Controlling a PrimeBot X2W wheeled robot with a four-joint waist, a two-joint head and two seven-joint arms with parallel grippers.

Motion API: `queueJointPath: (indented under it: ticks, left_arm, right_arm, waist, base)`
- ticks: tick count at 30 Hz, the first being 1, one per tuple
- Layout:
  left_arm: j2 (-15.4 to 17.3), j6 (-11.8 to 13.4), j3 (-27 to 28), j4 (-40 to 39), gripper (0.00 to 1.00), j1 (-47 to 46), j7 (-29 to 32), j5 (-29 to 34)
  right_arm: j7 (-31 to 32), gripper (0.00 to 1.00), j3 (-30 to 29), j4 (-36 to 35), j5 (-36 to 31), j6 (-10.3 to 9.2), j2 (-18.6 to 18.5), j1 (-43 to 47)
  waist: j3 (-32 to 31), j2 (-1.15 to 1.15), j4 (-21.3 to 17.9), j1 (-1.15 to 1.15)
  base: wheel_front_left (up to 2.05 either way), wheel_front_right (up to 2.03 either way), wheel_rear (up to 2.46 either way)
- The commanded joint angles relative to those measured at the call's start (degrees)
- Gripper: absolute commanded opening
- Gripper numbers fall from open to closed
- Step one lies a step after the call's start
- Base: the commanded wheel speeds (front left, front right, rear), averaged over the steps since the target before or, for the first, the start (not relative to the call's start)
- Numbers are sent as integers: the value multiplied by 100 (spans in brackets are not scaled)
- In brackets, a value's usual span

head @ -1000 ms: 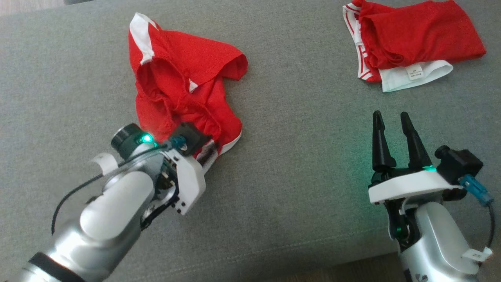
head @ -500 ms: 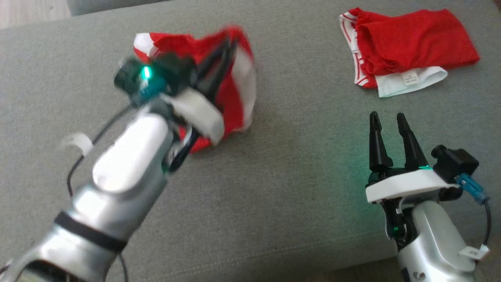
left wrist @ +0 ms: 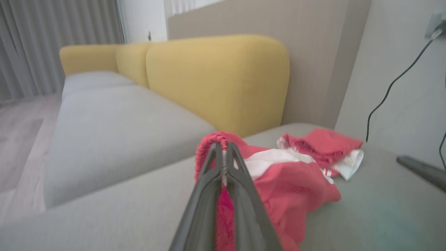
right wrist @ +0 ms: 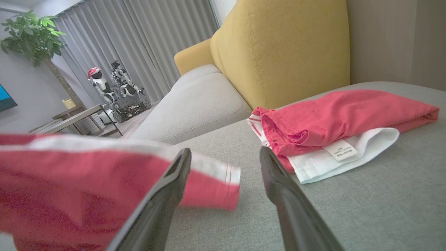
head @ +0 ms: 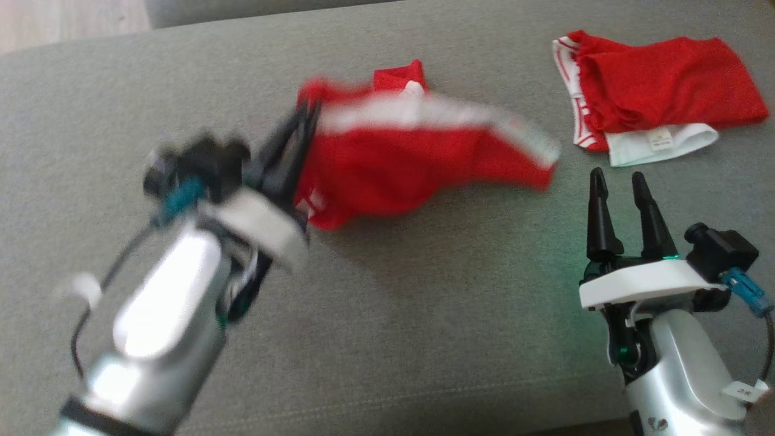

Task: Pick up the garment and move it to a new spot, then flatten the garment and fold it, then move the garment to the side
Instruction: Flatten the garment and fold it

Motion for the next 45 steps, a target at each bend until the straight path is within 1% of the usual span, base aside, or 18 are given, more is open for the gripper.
queueJointPath:
  ticks: [1,5,8,12,16,17,18,19,23,24,27,30,33,37,38,40,45]
  left_arm:
    - [195,-30,183,-179,0,-88,-27,12]
    - [395,-125,-16,-144,0,510,-27,85]
    - [449,-156,-130,-40,0,820,-27,101]
    - [432,-151,-216,172,0,1077,-28,125]
    - [287,-147,-212,383,0,1255,-28,85]
    - [241,-128,-185,439,38,1293,-28,68]
    - [200,-98,-148,477,98,1321,-28,68]
    - [152,-64,-77,485,100,1351,-28,50]
    - [-48,24,357,311,100,1529,-28,-28]
    - [-150,80,668,106,100,1660,-28,-32]
    - [-338,142,1212,-304,100,1957,-28,-1]
    - [-591,125,1746,-719,100,2357,-28,57]
    - [-828,37,2109,-962,100,2744,-28,158]
    - [-1022,-115,2270,-977,100,2979,-28,298]
    - [-1022,-115,2270,-977,100,2979,-28,298]
    - [-1070,-192,2243,-898,100,2964,-28,355]
    - [-1110,-348,1853,-439,100,2753,-28,306]
  right_arm:
    - [-78,100,84,-203,-60,37,9,-48]
    - [-78,100,10,-172,-187,37,9,-46]
    - [-78,100,-48,-105,-300,37,9,-46]
    - [-67,100,-88,-31,-408,37,9,-44]
    - [-3,100,-97,11,-490,37,9,-25]
    - [16,100,-99,17,-508,37,9,-14]
    - [41,100,-97,22,-526,37,9,-4]
    - [69,100,-95,24,-548,37,9,4]
    - [153,100,-111,-8,-625,37,9,60]
    - [180,100,-128,-63,-665,37,9,110]
    - [203,100,-158,-194,-708,37,9,227]
    - [222,100,-189,-352,-745,37,9,381]
    - [243,100,-218,-504,-743,37,9,527]
    - [288,100,-268,-648,-722,37,9,635]
    - [288,100,-268,-648,-722,37,9,635]
    - [316,100,-264,-702,-730,37,9,640]
    - [366,100,-224,-789,-747,37,9,594]
  waist:
    - [43,0,96,0]
    - [73,0,265,0]
    - [57,0,374,0]
    - [14,0,475,0]
    - [-43,0,516,0]
    - [-64,0,521,0]
    - [-81,0,523,0]
    - [-97,0,524,0]
    - [-178,0,540,0]
    - [-220,0,562,0]
    - [-281,0,608,0]
    - [-334,0,655,0]
    - [-362,0,691,0]
    - [-352,0,726,0]
    - [-352,0,726,0]
    - [-333,0,725,0]
    - [-268,0,651,0]
  base:
    - [0,0,0]
    - [0,0,0]
    - [0,0,0]
    - [0,0,0]
    - [0,0,0]
    - [0,0,0]
    - [0,0,0]
    - [0,0,0]
    - [0,0,0]
    - [0,0,0]
    - [0,0,0]
    - [0,0,0]
    - [0,0,0]
    - [0,0,0]
    - [0,0,0]
    - [0,0,0]
    - [0,0,0]
